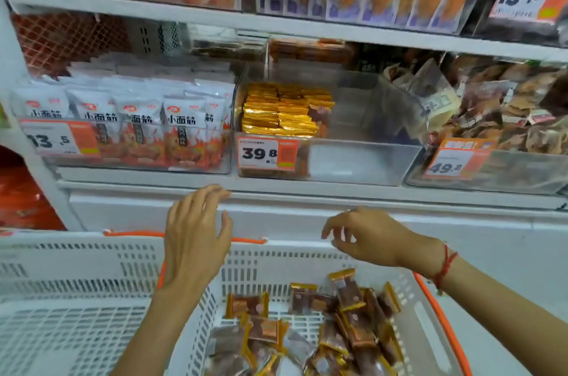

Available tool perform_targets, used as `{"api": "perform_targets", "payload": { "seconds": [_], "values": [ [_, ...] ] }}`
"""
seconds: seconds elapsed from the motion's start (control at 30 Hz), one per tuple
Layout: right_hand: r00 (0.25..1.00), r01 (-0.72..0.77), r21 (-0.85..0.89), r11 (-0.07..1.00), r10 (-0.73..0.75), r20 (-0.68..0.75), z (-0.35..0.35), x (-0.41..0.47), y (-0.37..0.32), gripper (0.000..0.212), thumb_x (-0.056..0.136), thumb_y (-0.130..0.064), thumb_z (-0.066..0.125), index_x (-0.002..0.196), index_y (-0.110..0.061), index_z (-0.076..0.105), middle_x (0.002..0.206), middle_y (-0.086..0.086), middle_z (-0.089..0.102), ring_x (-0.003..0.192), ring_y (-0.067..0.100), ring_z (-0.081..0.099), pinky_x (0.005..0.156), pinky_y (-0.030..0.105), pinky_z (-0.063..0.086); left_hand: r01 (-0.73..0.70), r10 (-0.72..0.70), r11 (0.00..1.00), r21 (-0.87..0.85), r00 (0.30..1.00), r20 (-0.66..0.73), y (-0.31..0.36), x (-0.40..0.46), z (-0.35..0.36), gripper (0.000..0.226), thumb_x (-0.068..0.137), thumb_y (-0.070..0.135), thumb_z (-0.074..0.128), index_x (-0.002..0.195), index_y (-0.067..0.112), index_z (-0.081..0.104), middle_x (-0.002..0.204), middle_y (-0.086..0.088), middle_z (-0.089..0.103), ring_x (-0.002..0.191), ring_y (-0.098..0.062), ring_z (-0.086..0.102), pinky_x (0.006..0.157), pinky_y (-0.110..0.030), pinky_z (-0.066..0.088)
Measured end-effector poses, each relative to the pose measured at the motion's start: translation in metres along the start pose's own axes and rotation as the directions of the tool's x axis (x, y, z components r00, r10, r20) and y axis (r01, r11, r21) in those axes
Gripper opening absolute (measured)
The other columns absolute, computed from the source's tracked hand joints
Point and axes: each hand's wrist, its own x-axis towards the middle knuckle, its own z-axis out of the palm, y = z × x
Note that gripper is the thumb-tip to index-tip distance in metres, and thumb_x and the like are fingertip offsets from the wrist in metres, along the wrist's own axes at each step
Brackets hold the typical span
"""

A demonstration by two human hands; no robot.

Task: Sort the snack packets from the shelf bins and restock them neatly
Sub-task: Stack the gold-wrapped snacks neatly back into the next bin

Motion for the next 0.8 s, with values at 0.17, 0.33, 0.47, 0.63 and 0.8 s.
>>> {"api": "perform_targets", "payload": {
  "seconds": [0.17,0.33,0.47,0.63,0.8],
  "values": [
    [0.967,-0.149,0.191,0.970,0.103,0.231,0.125,-0.013,-0.006,0.016,0.095,-0.020,0.050,0.096,-0.029,0.064,0.097,-0.005,0.065,0.090,0.018,0.061,0.064,0.017,0.037,0.227,-0.296,0.947,0.226,0.889,0.349,-0.038,-0.119,0.021,0.070,0.071,0.012,0.079,0.135,0.005,0.052,0.139,-0.013,0.052,0.128,-0.032,0.049,0.106,-0.045,0.036],
    [0.913,-0.276,0.292,0.916,0.154,0.379,0.236,-0.024,-0.033,0.027,0.100,-0.026,0.044,0.124,-0.029,0.056,0.116,-0.003,0.062,0.090,0.010,0.055,0.074,0.020,0.047,0.270,-0.458,0.871,0.410,0.747,0.482,-0.054,-0.170,0.037,0.083,0.063,0.027,0.085,0.135,0.001,0.053,0.144,-0.014,0.047,0.132,-0.031,0.046,0.110,-0.046,0.033],
    [0.920,-0.292,0.293,0.910,0.183,0.347,0.262,0.000,-0.055,0.038,0.104,-0.032,0.039,0.139,-0.020,0.044,0.134,0.003,0.052,0.117,0.022,0.052,0.092,0.030,0.043,0.248,-0.456,0.857,0.453,0.775,0.438,-0.047,-0.168,0.039,0.073,0.081,0.038,0.068,0.143,0.009,0.045,0.155,-0.007,0.033,0.143,-0.023,0.032,0.117,-0.043,0.019],
    [0.950,-0.244,0.320,0.915,0.158,0.270,0.296,0.065,-0.082,0.039,0.100,-0.039,0.044,0.133,-0.018,0.046,0.114,0.012,0.061,0.101,0.032,0.058,0.078,0.039,0.050,0.337,-0.474,0.861,0.380,0.803,0.360,-0.041,-0.160,0.033,0.065,0.080,0.025,0.072,0.138,0.006,0.050,0.148,-0.009,0.044,0.137,-0.026,0.040,0.116,-0.045,0.019],
    [0.939,-0.084,0.138,0.987,0.032,0.341,0.341,0.085,-0.106,0.059,0.086,-0.034,0.060,0.139,-0.020,0.040,0.139,0.008,0.046,0.132,0.029,0.037,0.106,0.043,0.033,0.336,-0.385,0.922,0.194,0.852,0.355,-0.027,-0.144,0.035,0.038,0.079,0.009,0.071,0.116,0.013,0.066,0.128,-0.005,0.061,0.123,-0.029,0.053,0.108,-0.039,0.031]
  ]
}}
